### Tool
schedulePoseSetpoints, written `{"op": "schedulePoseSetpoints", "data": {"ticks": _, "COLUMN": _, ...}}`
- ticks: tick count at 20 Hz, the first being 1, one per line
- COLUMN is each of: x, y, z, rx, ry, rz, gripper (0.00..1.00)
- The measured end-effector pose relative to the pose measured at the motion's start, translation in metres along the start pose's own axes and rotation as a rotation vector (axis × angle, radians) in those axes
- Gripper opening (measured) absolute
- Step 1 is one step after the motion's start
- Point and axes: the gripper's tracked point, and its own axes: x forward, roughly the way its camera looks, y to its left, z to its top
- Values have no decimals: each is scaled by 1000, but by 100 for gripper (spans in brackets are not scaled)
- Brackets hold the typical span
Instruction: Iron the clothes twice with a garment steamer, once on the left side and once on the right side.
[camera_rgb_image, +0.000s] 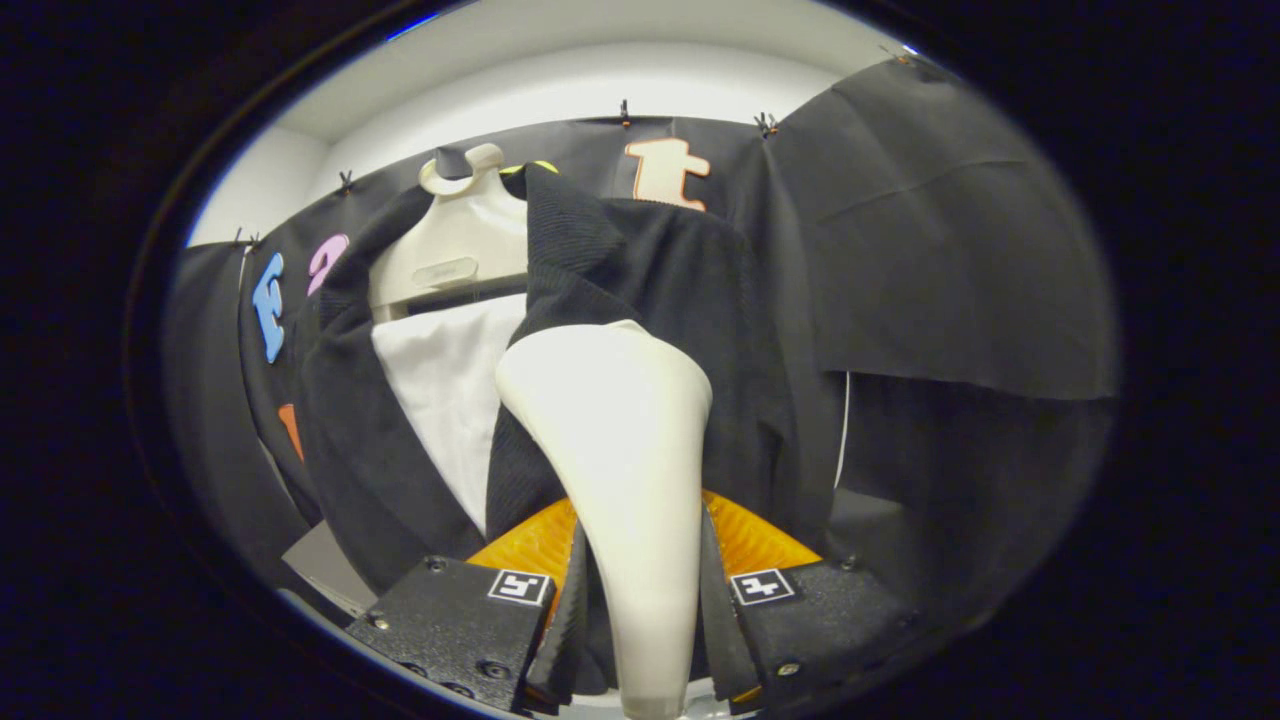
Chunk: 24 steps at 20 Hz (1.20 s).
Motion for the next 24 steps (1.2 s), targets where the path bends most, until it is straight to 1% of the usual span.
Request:
{"op": "schedulePoseSetpoints", "data": {"ticks": 2, "x": 0, "y": -2, "z": -19, "rx": -10, "ry": 20, "rz": -26, "gripper": 52}}
{"op": "schedulePoseSetpoints", "data": {"ticks": 8, "x": 3, "y": -8, "z": -95, "rx": -31, "ry": 101, "rz": -109, "gripper": 52}}
{"op": "schedulePoseSetpoints", "data": {"ticks": 13, "x": 9, "y": -11, "z": -142, "rx": -28, "ry": 155, "rz": -155, "gripper": 52}}
{"op": "schedulePoseSetpoints", "data": {"ticks": 20, "x": 22, "y": -16, "z": -172, "rx": -39, "ry": 208, "rz": -223, "gripper": 52}}
{"op": "schedulePoseSetpoints", "data": {"ticks": 24, "x": 23, "y": -14, "z": -170, "rx": -45, "ry": 228, "rz": -250, "gripper": 53}}
